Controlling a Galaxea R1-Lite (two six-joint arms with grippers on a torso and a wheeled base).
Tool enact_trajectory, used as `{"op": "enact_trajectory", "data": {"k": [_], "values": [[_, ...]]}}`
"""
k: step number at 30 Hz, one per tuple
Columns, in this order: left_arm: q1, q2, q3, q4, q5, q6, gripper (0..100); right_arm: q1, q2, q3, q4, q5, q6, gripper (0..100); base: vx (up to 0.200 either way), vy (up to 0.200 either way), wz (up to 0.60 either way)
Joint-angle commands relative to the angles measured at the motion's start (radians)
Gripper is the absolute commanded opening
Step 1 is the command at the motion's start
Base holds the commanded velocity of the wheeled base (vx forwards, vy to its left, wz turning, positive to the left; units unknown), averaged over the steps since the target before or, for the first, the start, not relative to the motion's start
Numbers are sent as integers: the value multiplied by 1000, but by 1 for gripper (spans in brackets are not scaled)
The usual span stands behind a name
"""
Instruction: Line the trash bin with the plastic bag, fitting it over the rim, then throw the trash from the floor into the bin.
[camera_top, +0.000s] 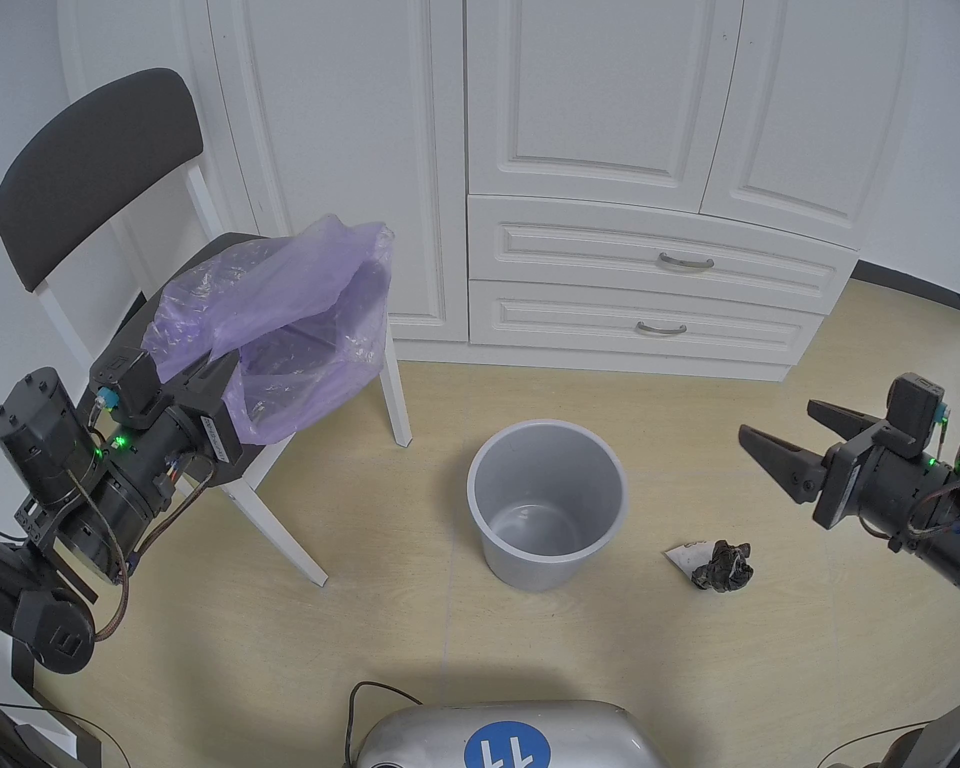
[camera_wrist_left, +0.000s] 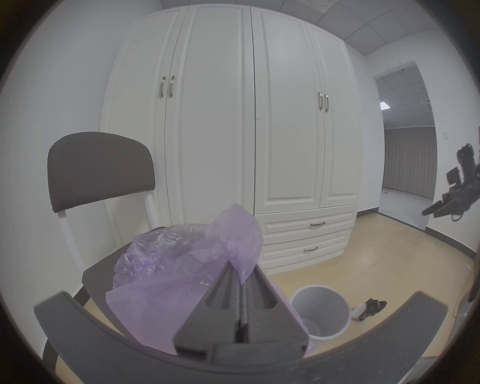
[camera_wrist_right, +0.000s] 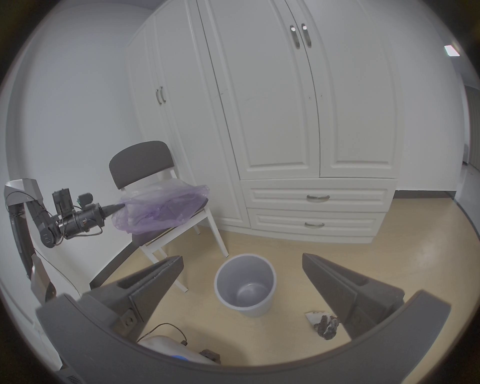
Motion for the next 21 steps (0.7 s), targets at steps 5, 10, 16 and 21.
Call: {"op": "enact_trajectory", "data": {"k": [5, 10, 16, 21], "values": [[-80, -91, 39, 0, -21, -1, 0, 87, 140, 23, -102, -65, 7, 100, 0, 0, 0], [-119, -118, 44, 0, -19, 1, 0, 101, 144, 21, -102, -76, 8, 100, 0, 0, 0], [-168, -145, 58, 2, -16, 5, 0, 121, 164, 9, -104, -78, 51, 100, 0, 0, 0], [-179, -153, 67, 0, -16, 7, 0, 119, 178, 6, -105, -78, 59, 100, 0, 0, 0]]}}
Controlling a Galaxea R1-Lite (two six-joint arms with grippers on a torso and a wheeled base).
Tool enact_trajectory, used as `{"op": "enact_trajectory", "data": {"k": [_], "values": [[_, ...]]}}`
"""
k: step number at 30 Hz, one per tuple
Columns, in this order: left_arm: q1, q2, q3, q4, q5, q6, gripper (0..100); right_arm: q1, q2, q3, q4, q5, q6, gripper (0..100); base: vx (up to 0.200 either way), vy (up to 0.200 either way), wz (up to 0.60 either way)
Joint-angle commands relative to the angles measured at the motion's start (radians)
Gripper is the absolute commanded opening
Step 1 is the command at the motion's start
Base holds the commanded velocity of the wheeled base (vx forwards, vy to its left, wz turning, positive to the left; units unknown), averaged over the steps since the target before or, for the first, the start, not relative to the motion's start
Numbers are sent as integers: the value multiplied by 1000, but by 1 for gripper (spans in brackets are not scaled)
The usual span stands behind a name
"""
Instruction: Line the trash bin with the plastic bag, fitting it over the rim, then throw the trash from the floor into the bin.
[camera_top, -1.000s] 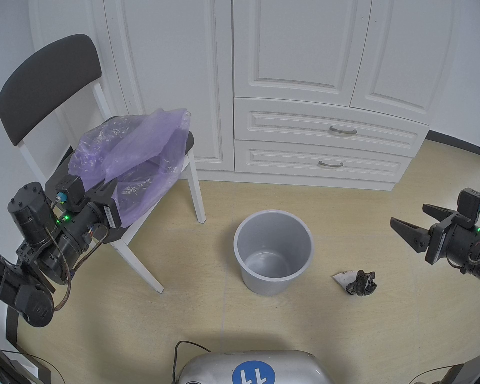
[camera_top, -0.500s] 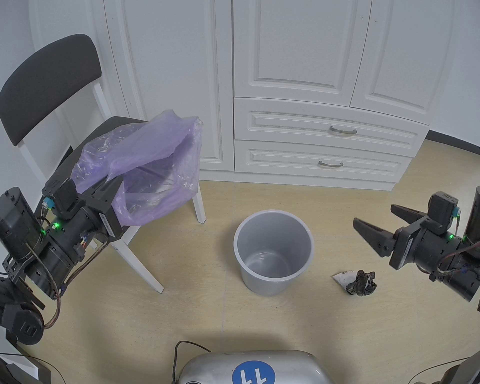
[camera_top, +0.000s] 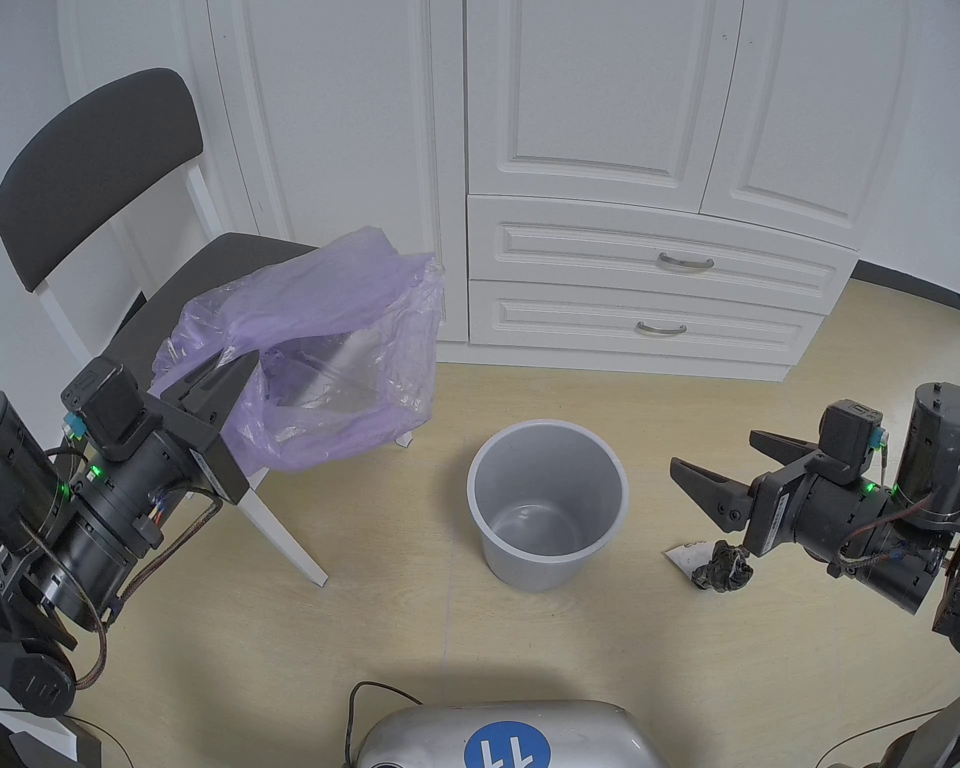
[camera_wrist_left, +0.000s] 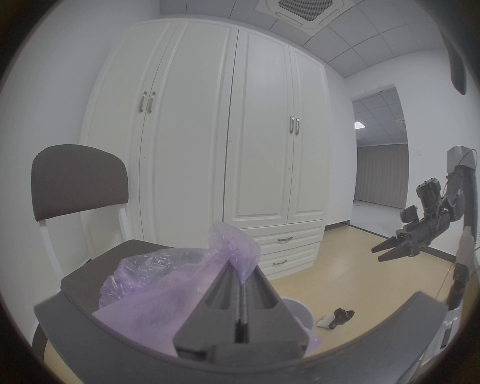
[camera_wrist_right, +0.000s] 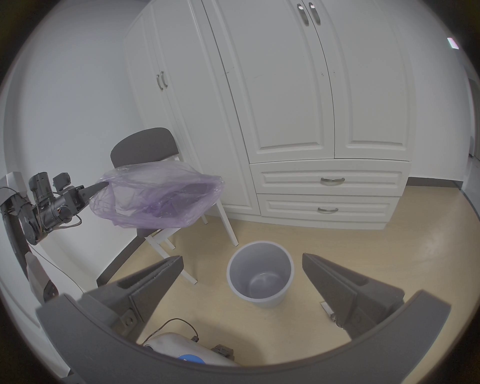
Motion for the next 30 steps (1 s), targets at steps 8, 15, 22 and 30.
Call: {"op": "enact_trajectory", "data": {"k": [8, 15, 22, 30], "values": [[-79, -58, 23, -1, -7, -1, 0, 1, 66, -35, 0, 0, 68, 100, 0, 0, 0], [-128, -96, 41, -1, -32, -2, 0, -17, 115, -50, -2, 6, 96, 100, 0, 0, 0], [-137, -134, 67, -1, -105, -4, 0, -54, 182, -110, 0, 11, 189, 100, 0, 0, 0], [-160, -154, 77, 1, -119, -5, 0, -108, 250, -154, 0, 12, 229, 100, 0, 0, 0]]}}
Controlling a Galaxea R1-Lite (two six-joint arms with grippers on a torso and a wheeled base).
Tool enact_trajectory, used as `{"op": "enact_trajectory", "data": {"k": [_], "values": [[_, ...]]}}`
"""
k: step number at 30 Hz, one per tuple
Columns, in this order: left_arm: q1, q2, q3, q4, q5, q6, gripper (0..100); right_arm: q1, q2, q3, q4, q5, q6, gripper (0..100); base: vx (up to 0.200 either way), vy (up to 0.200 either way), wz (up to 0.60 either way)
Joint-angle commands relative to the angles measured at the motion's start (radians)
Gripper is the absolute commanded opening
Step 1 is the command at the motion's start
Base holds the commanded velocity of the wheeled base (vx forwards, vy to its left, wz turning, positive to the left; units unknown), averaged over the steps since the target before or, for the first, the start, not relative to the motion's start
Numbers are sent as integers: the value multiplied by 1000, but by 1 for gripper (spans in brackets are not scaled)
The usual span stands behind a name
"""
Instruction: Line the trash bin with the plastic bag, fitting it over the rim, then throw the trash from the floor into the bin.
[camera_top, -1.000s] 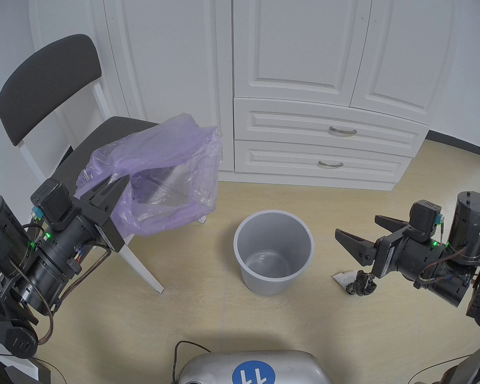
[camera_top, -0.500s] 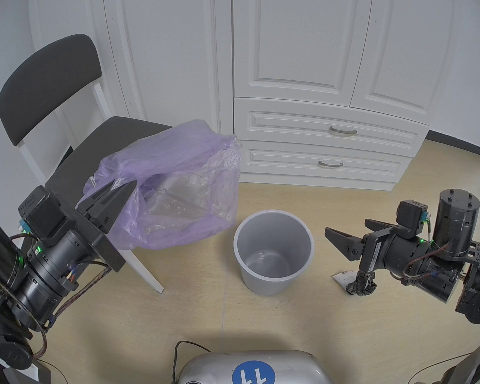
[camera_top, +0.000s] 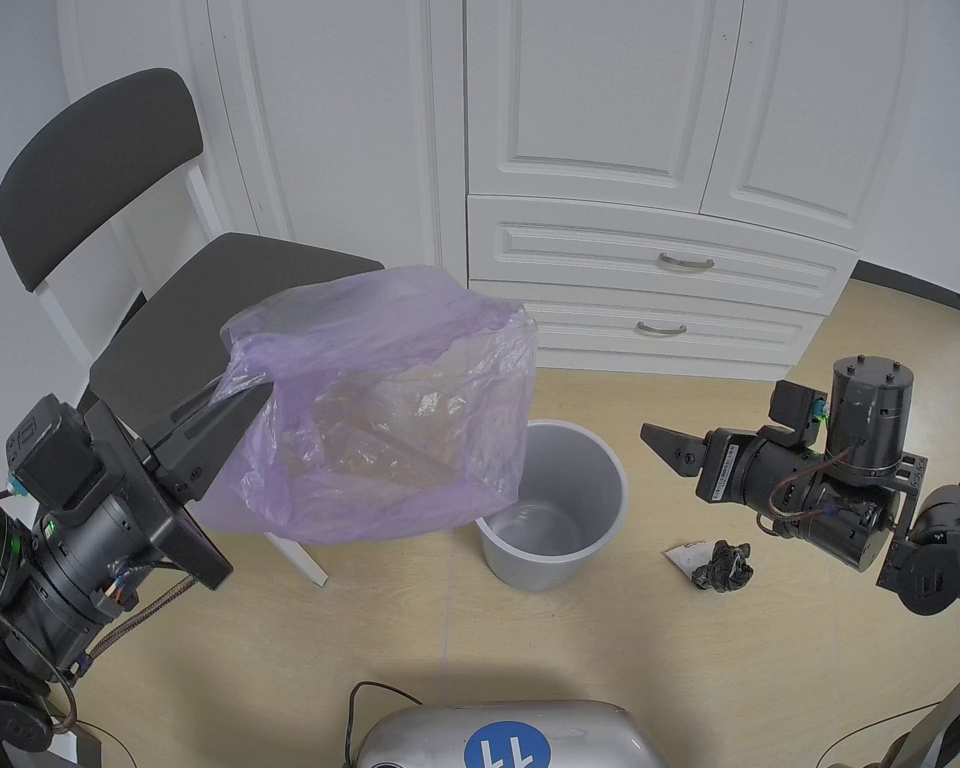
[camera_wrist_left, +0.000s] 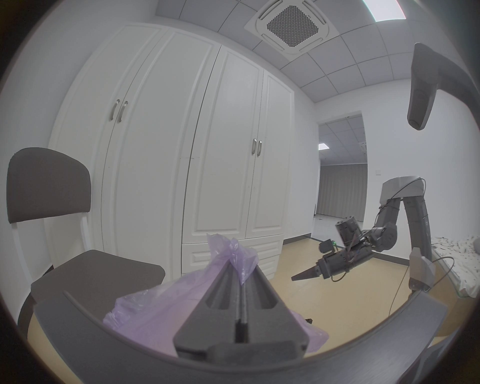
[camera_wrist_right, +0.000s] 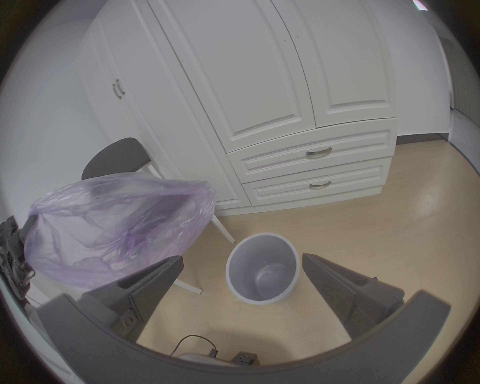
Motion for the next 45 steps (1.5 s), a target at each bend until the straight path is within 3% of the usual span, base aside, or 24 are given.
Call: {"op": "enact_trajectory", "data": {"k": [1, 6, 11, 21, 40, 45], "values": [[-22, -18, 5, 0, -1, -2, 0, -43, 63, -35, 1, 3, 16, 100, 0, 0, 0], [-50, -18, 14, -1, -2, 0, 0, -71, 94, -48, 1, 34, 47, 100, 0, 0, 0], [-56, -35, 31, -3, -42, 0, 0, -95, 92, -29, 16, 111, 50, 100, 0, 0, 0], [-99, -54, 57, -3, -90, -2, 0, -114, 100, -29, 59, 166, 50, 100, 0, 0, 0], [-119, -92, 54, -3, -93, -3, 0, -2, 181, 17, 119, 252, 53, 100, 0, 0, 0], [-119, -98, 43, -5, -93, -20, 0, 6, 149, 63, 122, 354, 72, 100, 0, 0, 0]]}}
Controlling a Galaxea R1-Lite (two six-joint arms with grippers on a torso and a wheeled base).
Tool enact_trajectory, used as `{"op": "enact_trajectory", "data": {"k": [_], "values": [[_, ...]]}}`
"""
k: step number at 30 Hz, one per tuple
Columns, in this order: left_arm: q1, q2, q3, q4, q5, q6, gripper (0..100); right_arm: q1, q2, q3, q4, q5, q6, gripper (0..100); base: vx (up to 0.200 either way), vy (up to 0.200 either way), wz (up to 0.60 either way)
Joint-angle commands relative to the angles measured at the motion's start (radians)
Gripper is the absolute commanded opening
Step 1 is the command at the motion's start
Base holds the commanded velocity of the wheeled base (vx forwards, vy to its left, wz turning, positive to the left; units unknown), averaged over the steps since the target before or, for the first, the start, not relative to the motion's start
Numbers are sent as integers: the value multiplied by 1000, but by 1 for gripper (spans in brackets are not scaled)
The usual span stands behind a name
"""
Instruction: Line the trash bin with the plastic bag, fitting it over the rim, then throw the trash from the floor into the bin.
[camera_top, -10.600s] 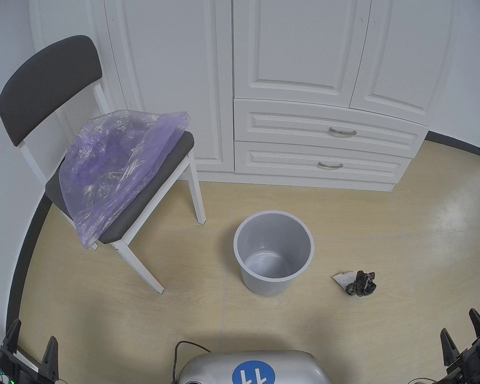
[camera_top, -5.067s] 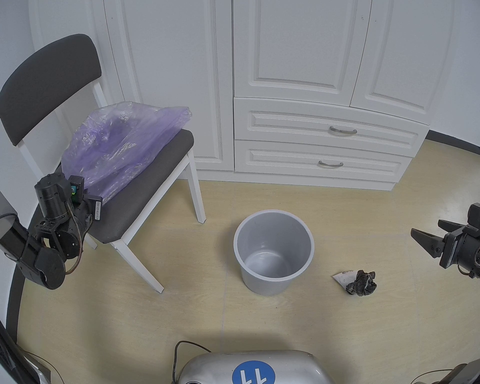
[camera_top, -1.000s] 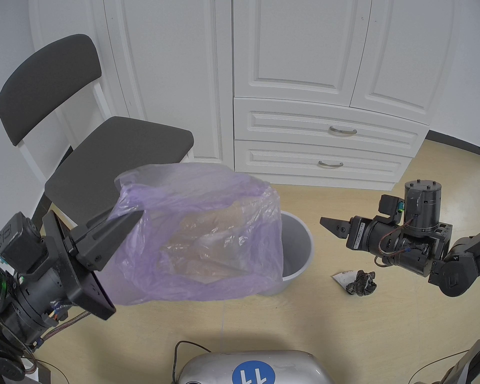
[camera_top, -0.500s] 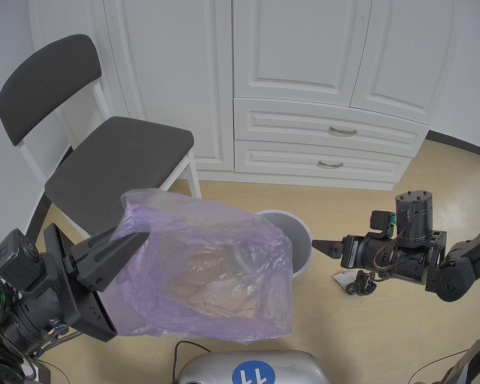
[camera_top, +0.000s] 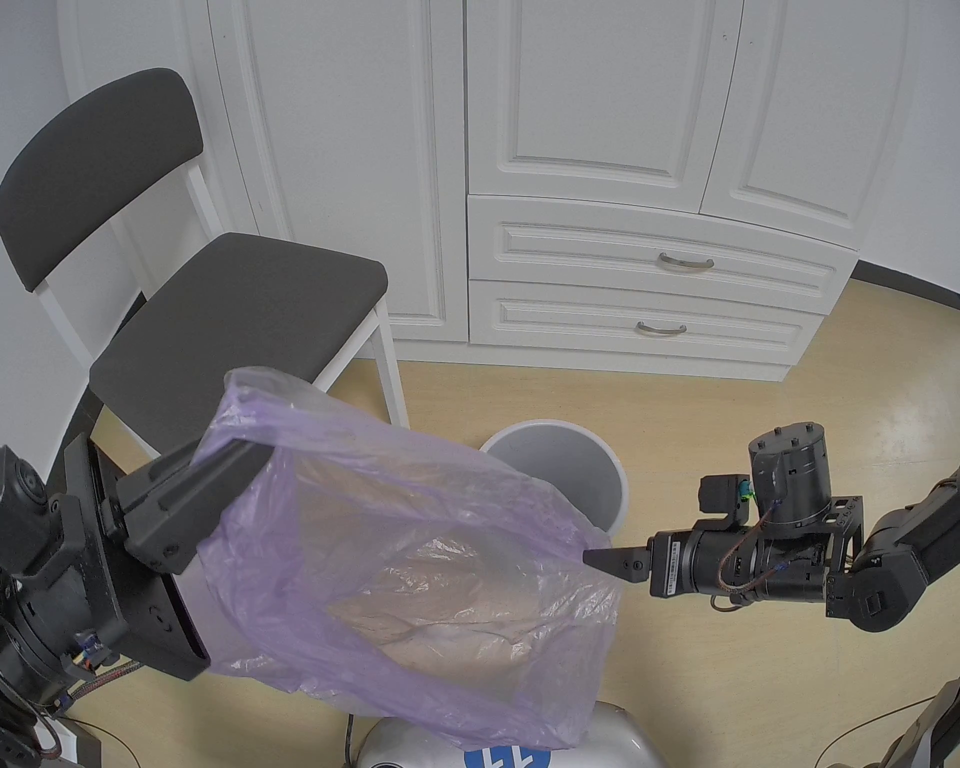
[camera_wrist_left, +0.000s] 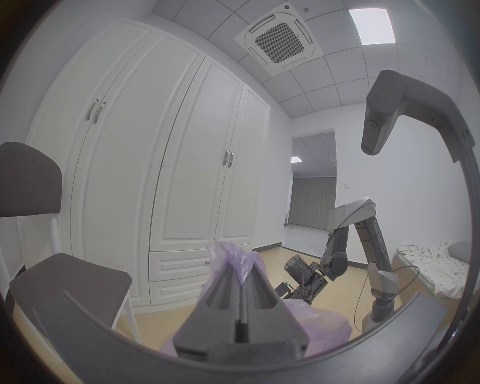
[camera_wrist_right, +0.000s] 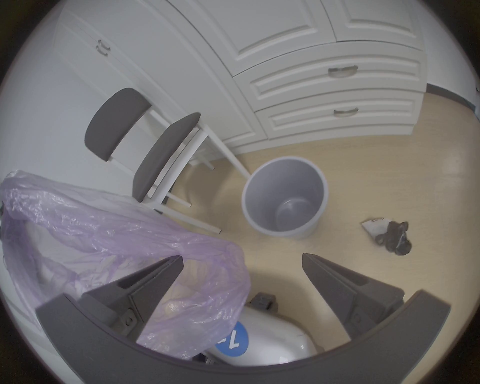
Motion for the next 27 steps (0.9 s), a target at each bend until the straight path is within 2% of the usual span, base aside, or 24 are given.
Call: {"op": "enact_trajectory", "data": {"k": [1, 5, 9, 12, 15, 17, 22, 26, 27], "values": [[0, -11, -9, 0, 0, -14, 0, 7, -19, 36, 2, 48, 2, 100, 0, 0, 0], [-2, -28, -29, -1, 0, -43, 0, 5, -28, 61, 0, 86, -5, 100, 0, 0, 0], [-66, -48, -67, -1, 1, -119, 0, 2, -11, 59, -18, 109, 2, 100, 0, 0, 0], [-101, -57, -88, -1, 1, -171, 0, -7, -10, 64, -32, 164, 7, 100, 0, 0, 0], [-109, -59, -88, -1, 1, -175, 0, -10, -15, 82, -64, 209, 24, 100, 0, 0, 0], [-112, -62, -90, -3, 1, -175, 0, -10, -15, 89, -87, 214, 32, 100, 0, 0, 0], [-149, -83, -88, -1, 1, -177, 0, 2, 38, 162, -376, 223, 133, 100, 0, 0, 0], [-157, -86, -88, -1, 3, -177, 0, 0, 131, 244, -676, 246, 151, 100, 0, 0, 0], [-157, -86, -88, -3, 3, -177, 0, 0, 139, 250, -695, 244, 151, 100, 0, 0, 0]]}}
